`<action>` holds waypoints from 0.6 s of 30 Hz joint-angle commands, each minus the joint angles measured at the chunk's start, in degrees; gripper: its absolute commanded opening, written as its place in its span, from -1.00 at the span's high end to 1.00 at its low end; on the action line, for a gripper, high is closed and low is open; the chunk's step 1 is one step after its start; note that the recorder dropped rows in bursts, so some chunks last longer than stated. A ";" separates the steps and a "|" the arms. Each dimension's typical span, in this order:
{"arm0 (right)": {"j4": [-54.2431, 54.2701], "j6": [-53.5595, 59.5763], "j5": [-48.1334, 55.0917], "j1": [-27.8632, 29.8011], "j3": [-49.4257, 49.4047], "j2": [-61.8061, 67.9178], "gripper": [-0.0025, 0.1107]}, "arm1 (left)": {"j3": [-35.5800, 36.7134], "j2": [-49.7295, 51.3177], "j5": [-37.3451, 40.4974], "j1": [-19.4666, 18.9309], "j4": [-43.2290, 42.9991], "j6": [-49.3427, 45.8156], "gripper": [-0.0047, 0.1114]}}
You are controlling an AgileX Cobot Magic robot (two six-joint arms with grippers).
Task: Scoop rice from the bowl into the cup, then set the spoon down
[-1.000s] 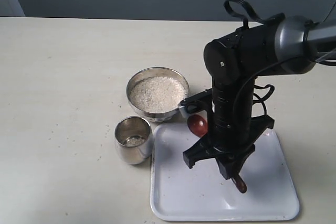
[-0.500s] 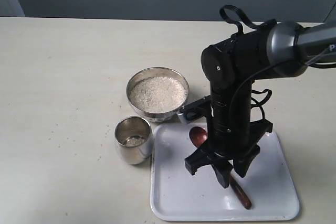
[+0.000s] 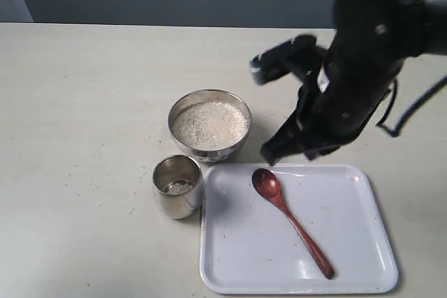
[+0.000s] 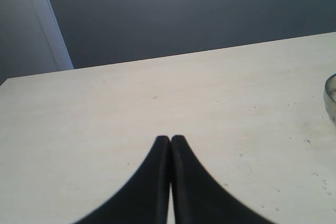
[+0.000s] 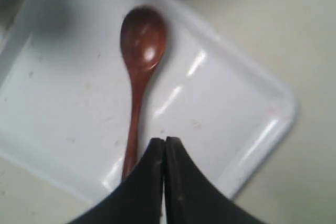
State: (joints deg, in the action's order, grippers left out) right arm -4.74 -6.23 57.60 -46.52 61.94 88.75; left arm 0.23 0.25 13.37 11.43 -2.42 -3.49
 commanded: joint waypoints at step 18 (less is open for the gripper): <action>-29.13 -29.88 -13.00 13.93 -22.19 -46.85 0.96 | -0.23 -0.25 -0.08 0.20 -0.05 0.37 0.91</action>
State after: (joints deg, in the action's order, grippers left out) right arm -32.05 -34.28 46.05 -32.92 42.57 45.00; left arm 0.23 0.25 13.37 11.43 -2.42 -3.49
